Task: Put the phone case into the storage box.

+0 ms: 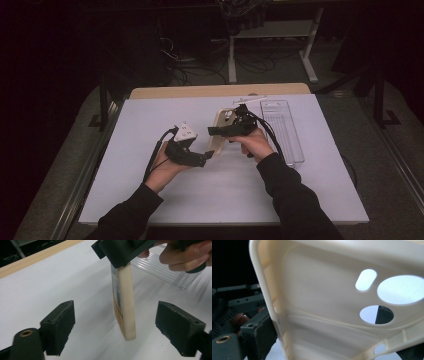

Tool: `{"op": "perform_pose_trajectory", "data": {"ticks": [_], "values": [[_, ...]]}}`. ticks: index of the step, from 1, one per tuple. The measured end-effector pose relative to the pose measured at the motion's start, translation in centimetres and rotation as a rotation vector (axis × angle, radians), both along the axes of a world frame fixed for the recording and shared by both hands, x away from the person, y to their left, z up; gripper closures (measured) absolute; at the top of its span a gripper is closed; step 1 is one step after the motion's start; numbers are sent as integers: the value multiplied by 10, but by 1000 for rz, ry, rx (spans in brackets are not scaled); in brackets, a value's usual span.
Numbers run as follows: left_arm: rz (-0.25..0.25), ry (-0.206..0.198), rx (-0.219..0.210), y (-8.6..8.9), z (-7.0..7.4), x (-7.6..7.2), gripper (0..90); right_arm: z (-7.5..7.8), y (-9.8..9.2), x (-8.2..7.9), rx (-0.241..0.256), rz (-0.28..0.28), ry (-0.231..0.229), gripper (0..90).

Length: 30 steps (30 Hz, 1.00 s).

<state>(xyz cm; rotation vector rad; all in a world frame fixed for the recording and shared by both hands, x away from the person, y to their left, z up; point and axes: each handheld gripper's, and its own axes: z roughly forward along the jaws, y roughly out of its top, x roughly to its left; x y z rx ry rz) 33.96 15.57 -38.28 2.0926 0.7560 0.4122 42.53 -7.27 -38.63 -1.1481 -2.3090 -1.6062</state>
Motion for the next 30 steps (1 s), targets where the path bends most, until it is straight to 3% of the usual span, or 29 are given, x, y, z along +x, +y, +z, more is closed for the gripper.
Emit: {"op": "perform_pose_trajectory", "data": {"ticks": [8,13,17,28,30], "values": [[-41,9,-10,20,1,1,123,1,-1,-1,-13,-3,-5,71],[-46,1,-45,30,2,0,117,1,-1,-1,-17,-4,-5,72],[-54,7,-38,41,1,-2,87,1,-2,0,-17,-7,-14,72],[-59,42,-53,69,-14,-14,0,4,-4,-1,-12,-12,-16,74],[-64,32,-49,73,-15,-17,0,5,-5,-1,-14,-13,-20,74]]}}
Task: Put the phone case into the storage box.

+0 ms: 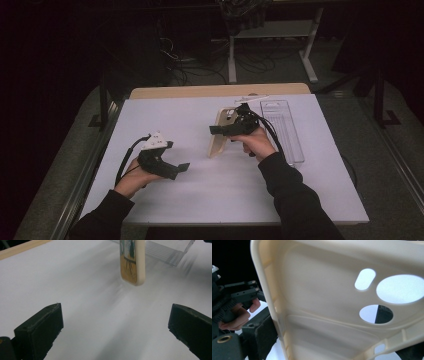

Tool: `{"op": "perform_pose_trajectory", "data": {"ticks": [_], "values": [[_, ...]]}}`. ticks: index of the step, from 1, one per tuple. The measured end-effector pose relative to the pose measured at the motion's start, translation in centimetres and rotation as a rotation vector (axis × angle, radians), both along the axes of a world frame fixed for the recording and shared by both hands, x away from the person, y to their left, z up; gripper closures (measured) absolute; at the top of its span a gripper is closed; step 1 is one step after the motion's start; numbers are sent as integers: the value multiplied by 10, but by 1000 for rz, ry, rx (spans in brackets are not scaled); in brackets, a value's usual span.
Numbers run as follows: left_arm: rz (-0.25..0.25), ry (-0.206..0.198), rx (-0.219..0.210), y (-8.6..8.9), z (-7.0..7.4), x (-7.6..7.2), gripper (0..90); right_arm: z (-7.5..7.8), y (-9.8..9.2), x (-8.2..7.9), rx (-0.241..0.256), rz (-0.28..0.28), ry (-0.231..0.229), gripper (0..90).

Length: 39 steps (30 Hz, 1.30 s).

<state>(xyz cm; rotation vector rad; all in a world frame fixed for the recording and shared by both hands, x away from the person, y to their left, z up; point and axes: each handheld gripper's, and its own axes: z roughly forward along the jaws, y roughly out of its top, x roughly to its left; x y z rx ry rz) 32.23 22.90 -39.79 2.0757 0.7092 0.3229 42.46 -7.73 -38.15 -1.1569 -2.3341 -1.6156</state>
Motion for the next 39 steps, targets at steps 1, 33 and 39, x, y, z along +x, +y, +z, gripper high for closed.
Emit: {"op": "perform_pose_trajectory", "data": {"ticks": [1,33,39], "values": [[7,4,-3,1,-1,-2,0,0,0,0,0,-1,2,74],[6,5,24,29,-26,-26,0,13,-8,10,-67,-40,-1,76],[13,17,17,29,-28,-26,0,23,-12,15,-64,-66,1,76]]}}
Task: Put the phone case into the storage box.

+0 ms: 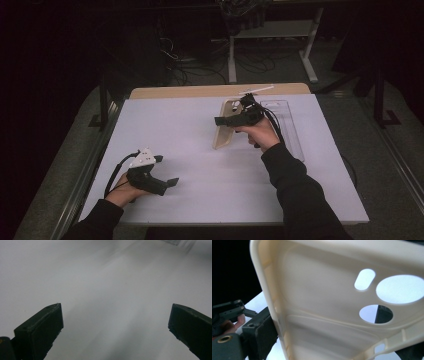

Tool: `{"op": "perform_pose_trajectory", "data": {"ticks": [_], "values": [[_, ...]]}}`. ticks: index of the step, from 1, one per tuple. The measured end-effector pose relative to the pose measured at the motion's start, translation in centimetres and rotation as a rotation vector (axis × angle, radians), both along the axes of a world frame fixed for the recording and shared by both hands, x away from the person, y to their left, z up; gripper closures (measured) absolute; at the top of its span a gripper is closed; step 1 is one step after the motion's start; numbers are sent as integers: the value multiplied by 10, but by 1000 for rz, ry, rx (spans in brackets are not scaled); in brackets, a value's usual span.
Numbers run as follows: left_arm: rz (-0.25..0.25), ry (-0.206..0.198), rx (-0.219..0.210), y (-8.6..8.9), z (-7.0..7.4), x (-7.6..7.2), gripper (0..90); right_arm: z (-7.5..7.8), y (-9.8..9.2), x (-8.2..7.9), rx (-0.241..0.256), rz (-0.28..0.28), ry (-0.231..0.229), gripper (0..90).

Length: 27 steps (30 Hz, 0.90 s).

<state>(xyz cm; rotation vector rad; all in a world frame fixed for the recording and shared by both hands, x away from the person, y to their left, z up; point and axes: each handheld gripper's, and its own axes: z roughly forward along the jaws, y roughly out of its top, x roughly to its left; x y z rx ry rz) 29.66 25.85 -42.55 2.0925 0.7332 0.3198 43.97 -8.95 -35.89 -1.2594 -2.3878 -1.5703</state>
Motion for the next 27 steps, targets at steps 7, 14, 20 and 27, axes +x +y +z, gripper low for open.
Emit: {"op": "perform_pose_trajectory", "data": {"ticks": [7,14,20,27], "values": [[5,8,11,-1,-1,1,0,11,-12,7,-4,-37,-9,76],[9,23,8,-2,-2,1,0,21,-23,13,-19,-65,-24,77],[9,22,12,-2,-2,1,0,28,-29,18,-20,-79,-26,78],[5,25,23,-2,-2,1,0,35,-36,24,-23,-105,-26,78]]}}
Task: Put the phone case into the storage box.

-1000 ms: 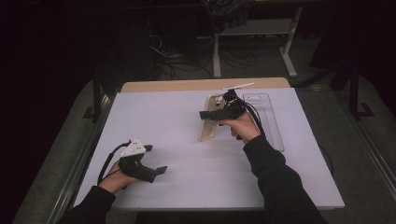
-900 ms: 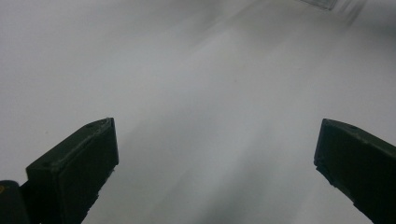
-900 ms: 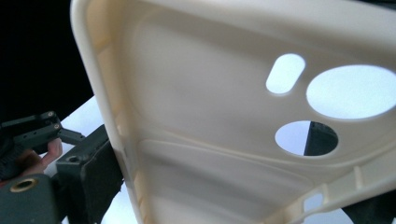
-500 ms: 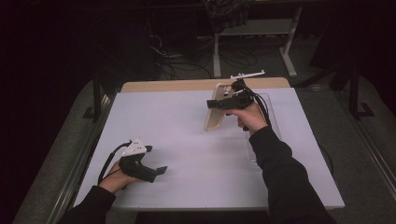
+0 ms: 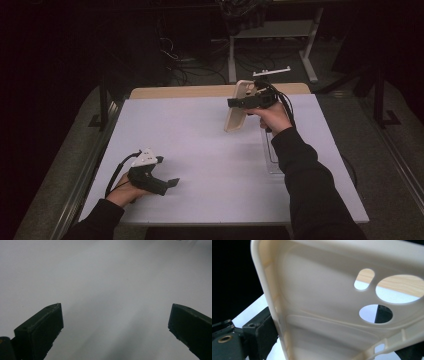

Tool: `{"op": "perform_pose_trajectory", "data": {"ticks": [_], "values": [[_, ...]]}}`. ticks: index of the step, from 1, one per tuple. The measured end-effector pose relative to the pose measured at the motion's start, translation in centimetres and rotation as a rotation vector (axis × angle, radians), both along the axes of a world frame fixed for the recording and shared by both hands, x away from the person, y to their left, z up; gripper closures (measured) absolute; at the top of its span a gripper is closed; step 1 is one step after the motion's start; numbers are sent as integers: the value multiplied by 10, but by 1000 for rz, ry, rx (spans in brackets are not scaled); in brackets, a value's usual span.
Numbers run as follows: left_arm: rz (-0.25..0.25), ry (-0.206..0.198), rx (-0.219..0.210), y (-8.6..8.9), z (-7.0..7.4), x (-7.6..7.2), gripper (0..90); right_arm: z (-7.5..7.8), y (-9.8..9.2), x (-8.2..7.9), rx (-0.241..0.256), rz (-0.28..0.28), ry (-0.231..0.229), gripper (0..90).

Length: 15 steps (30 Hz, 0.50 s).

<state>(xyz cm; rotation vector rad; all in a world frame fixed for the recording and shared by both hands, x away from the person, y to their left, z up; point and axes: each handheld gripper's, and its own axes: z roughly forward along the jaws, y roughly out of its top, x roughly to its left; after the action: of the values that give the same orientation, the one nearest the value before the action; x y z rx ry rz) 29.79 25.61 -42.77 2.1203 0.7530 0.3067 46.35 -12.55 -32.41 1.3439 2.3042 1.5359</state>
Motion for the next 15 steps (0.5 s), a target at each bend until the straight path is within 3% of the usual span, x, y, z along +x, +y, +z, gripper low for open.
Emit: {"op": "perform_pose_trajectory", "data": {"ticks": [15], "values": [[-6,-1,9,-1,0,0,0,8,-17,11,-13,-61,-5,80]]}}
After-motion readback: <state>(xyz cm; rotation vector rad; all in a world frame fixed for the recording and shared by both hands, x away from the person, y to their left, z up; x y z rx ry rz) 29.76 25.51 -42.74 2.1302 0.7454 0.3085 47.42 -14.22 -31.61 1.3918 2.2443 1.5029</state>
